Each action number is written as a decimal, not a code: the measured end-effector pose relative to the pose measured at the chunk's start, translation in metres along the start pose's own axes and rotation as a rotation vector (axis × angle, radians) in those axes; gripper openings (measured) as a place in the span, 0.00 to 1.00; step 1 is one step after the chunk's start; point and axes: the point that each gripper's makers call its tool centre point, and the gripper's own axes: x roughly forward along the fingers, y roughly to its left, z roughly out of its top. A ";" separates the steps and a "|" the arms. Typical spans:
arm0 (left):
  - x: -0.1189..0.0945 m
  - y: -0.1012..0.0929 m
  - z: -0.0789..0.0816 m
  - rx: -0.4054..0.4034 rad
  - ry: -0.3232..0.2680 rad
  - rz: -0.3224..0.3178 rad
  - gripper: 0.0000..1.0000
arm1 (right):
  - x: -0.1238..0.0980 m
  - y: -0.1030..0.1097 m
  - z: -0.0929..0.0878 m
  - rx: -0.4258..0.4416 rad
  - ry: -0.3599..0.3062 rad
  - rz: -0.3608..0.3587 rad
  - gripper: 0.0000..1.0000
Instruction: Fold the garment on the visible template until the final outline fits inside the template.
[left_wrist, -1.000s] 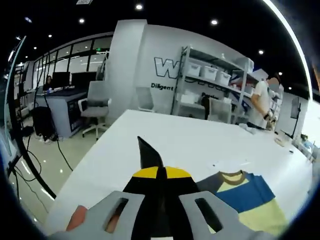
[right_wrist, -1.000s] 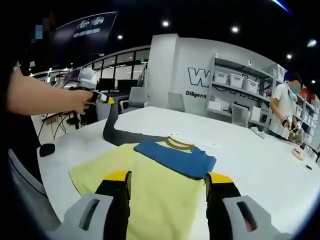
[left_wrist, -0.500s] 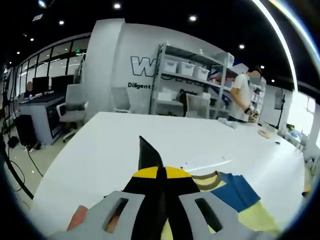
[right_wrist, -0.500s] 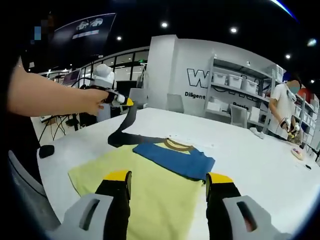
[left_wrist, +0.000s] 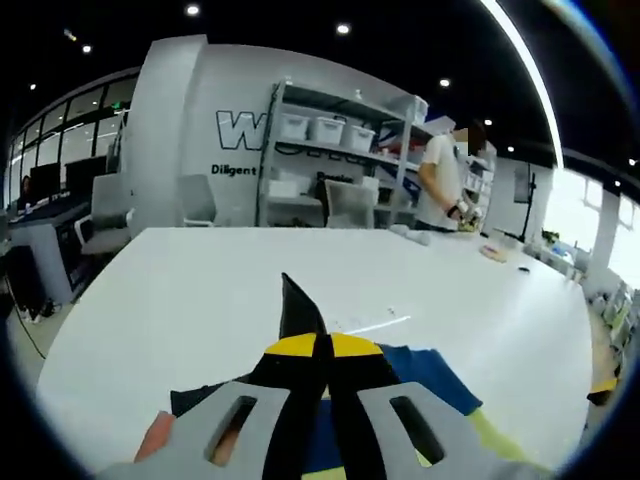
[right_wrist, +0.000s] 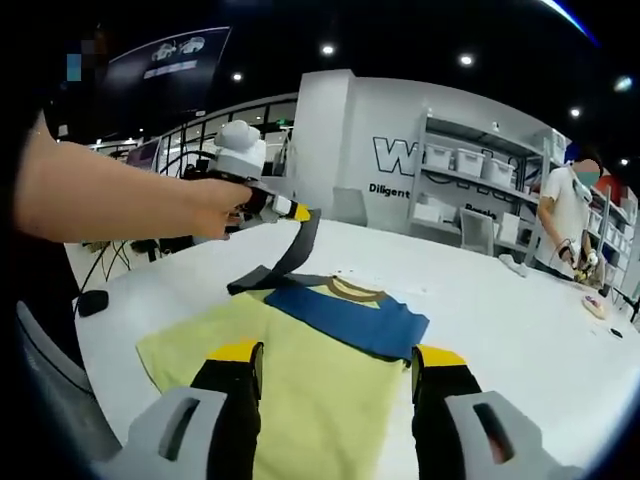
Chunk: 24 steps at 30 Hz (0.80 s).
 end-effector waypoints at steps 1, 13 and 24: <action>0.002 -0.007 0.000 0.003 0.000 -0.013 0.00 | 0.000 0.000 0.000 -0.001 0.001 0.000 0.57; 0.017 -0.074 -0.004 0.070 0.010 -0.135 0.00 | -0.001 0.001 -0.002 -0.003 0.012 0.002 0.57; 0.032 -0.115 -0.033 0.145 0.061 -0.213 0.00 | -0.001 0.000 -0.005 -0.002 0.023 0.000 0.57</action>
